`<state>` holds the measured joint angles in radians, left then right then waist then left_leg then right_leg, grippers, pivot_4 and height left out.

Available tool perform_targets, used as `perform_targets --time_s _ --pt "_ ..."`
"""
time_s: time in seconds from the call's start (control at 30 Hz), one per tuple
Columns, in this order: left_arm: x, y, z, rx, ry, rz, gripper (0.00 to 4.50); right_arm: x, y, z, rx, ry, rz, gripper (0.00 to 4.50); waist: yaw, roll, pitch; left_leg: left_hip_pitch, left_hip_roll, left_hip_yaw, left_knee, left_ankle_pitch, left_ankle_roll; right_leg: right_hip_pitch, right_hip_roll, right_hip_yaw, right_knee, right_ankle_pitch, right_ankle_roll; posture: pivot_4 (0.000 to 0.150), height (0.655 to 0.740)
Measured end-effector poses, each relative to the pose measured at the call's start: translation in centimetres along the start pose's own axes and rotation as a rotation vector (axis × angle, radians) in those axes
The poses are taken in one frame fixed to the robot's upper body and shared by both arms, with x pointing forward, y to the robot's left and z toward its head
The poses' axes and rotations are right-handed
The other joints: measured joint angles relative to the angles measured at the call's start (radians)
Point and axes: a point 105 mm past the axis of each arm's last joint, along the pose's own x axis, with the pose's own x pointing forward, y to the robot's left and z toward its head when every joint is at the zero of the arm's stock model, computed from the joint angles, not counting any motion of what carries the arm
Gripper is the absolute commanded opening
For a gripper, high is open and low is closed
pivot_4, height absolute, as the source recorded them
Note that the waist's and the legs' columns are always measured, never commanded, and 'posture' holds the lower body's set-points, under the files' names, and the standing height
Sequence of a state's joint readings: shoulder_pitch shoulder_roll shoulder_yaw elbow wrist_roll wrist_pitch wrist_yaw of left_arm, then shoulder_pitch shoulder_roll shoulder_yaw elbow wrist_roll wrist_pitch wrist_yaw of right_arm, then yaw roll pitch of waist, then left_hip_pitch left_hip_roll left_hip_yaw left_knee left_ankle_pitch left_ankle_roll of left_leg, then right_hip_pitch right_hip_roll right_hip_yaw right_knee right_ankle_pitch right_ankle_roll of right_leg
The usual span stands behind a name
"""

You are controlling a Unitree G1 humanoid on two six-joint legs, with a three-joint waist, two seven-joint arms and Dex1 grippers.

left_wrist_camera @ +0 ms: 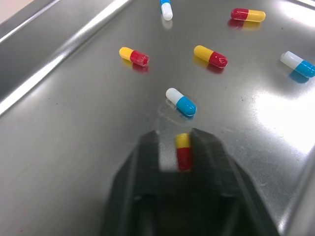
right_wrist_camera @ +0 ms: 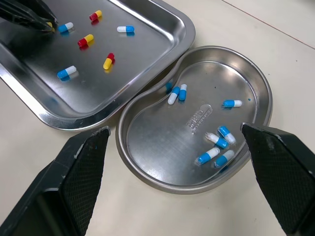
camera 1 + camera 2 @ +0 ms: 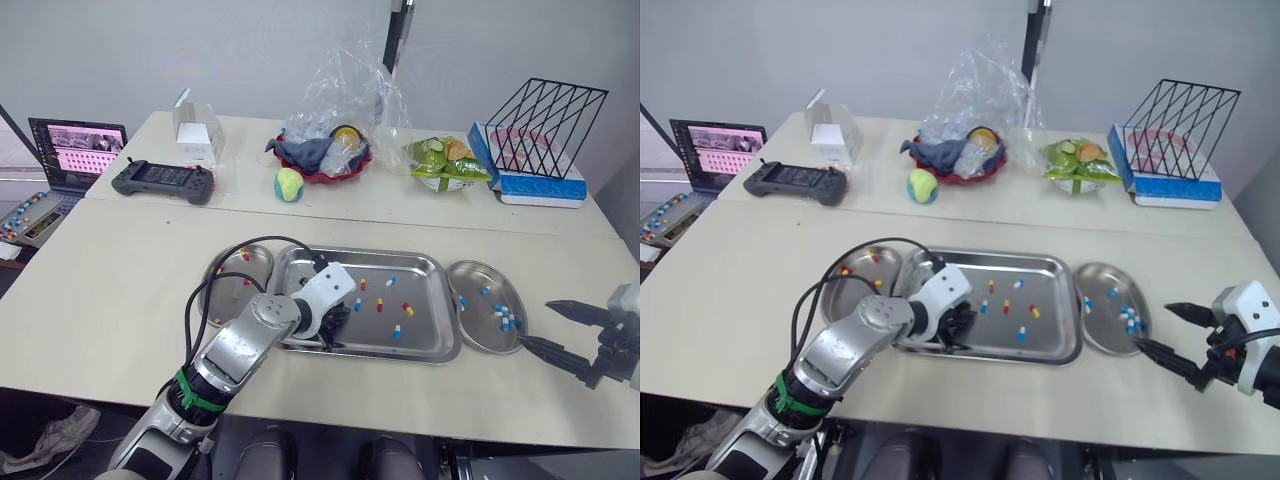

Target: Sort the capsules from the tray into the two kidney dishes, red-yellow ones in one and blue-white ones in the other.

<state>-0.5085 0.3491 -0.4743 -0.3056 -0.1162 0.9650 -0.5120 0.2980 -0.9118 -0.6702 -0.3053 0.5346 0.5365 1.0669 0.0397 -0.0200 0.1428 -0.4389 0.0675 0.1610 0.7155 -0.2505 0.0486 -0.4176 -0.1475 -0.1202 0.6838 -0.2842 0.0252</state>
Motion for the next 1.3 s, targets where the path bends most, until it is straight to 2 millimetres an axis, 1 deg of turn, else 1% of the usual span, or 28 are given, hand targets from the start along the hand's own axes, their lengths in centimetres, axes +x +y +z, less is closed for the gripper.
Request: perform_targets --time_s 0.1,0.2,0.27,0.4,0.43,0.5,0.63,0.7,0.77,0.83,0.93,1.07,1.2,1.27,1.3 --pt "-0.2 0.4 -0.1 0.003 0.001 0.009 0.04 0.1 -0.1 0.1 0.003 -0.002 -0.002 4.5 -0.001 0.0 0.0 0.0 0.0 0.0 0.0 0.0 0.0 0.0 0.0 0.0 0.0 0.0 0.0 0.15 0.6934" --pt "-0.9 1.3 -0.4 0.014 -0.004 0.022 0.04 0.3 0.0 0.1 0.007 -0.001 0.005 4.5 -0.001 0.0 0.0 0.0 0.0 0.0 0.0 0.0 0.0 0.0 0.0 0.0 0.0 0.0 0.0 0.15 0.6934" --pt "-1.7 2.2 -0.5 0.024 -0.025 0.026 0.04 0.6 0.0 0.2 0.009 -0.003 0.012 4.5 -0.002 0.0 0.0 0.0 0.0 0.0 0.0 0.0 0.0 -0.001 0.0 0.0 0.0 0.0 0.0 0.15 0.6934" --pt "-3.7 3.1 0.6 -0.018 -0.146 -0.05 0.04 1.3 -0.4 0.6 0.006 -0.015 0.022 4.5 -0.003 0.0 0.0 0.0 0.001 0.0 0.0 0.0 0.0 -0.001 0.0 0.0 0.0 0.0 0.0 0.15 0.6934" --pt "-4.6 3.7 0.9 -0.034 -0.187 -0.072 0.04 1.6 -0.5 0.8 0.005 -0.022 0.027 4.5 -0.004 0.0 0.0 0.0 0.001 0.0 0.0 0.0 0.0 -0.001 0.0 0.0 0.0 0.0 0.0 0.15 0.6934" --pt "-6.1 5.3 1.3 -0.048 -0.234 -0.056 0.04 1.9 -0.6 0.8 0.011 -0.027 0.034 4.5 -0.003 0.0 0.0 0.0 0.0 0.0 0.0 0.0 0.0 0.0 0.0 0.0 0.0 0.0 0.0 0.15 0.6934" --pt "-9.1 9.7 2.1 -0.058 -0.274 0.045 0.04 2.6 -0.6 0.8 0.021 -0.03 0.057 4.5 -0.003 0.0 0.0 0.0 0.0 0.0 0.001 0.0 0.0 0.0 0.0 -0.001 0.0 0.0 0.0 0.15 0.6934" --pt "-10.8 11.8 1.4 -0.048 -0.241 0.091 0.04 2.9 -0.7 1.0 0.017 -0.03 0.066 4.5 -0.006 0.0 0.0 0.0 0.0 0.001 0.0 0.0 0.0 -0.001 0.0 -0.001 0.0 0.0 0.0 0.15 0.6934" --pt "-12.6 13.7 -0.1 -0.049 -0.189 0.128 0.04 3.0 -1.1 1.2 0.019 -0.032 0.067 4.5 -0.013 0.0 0.0 0.0 0.0 0.001 -0.001 0.0 0.0 -0.002 0.0 -0.001 0.0 0.0 0.0 0.15 0.6934" --pt "-13.7 14.7 -1.1 -0.049 -0.156 0.148 0.04 3.0 -1.3 1.3 0.019 -0.029 0.065 4.5 -0.018 0.0 0.0 0.0 0.0 0.001 -0.001 0.0 0.0 -0.001 0.0 -0.001 0.0 0.0 0.0 0.15 0.6934" --pt "-14.0 14.7 -2.1 -0.056 -0.14 0.125 0.04 3.4 -1.3 1.6 0.016 -0.037 0.083 4.5 -0.016 0.0 0.0 0.0 0.0 0.002 0.0 0.0 0.0 -0.001 0.0 -0.001 0.0 0.0 0.0 0.15 0.6934" --pt "-13.6 14.3 -4.0 -0.087 -0.097 0.105 0.04 3.6 -1.5 1.5 0.02 -0.029 0.089 4.5 -0.019 0.0 0.0 -0.001 0.0 0.002 0.0 0.0 0.0 -0.002 0.0 -0.001 0.0 0.0 0.0 0.15 0.6934" --pt "-12.8 13.2 -5.7 -0.103 -0.047 0.066 0.04 3.7 -1.5 1.7 0.014 -0.034 0.094 4.5 -0.025 0.0 0.0 -0.001 0.0 0.002 0.0 0.0 0.0 -0.002 0.0 0.0 0.001 0.0 0.0 0.15 0.6934" --pt "-12.6 13.1 -6.5 -0.111 -0.019 0.06 0.78 3.7 -1.5 1.8 0.013 -0.035 0.094 4.5 -0.025 0.0 0.0 -0.001 0.001 0.002 0.0 0.0 0.0 -0.002 0.0 -0.001 0.001 0.0 0.0 0.15 0.6934" --pt "-12.6 13.2 -6.8 -0.114 -0.011 0.067 1.02 3.7 -1.5 1.8 0.013 -0.035 0.093 4.5 -0.025 0.0 0.0 -0.001 0.0 0.002 0.0 0.0 0.0 -0.002 0.0 -0.001 0.001 0.0 0.0 0.15 0.6934"
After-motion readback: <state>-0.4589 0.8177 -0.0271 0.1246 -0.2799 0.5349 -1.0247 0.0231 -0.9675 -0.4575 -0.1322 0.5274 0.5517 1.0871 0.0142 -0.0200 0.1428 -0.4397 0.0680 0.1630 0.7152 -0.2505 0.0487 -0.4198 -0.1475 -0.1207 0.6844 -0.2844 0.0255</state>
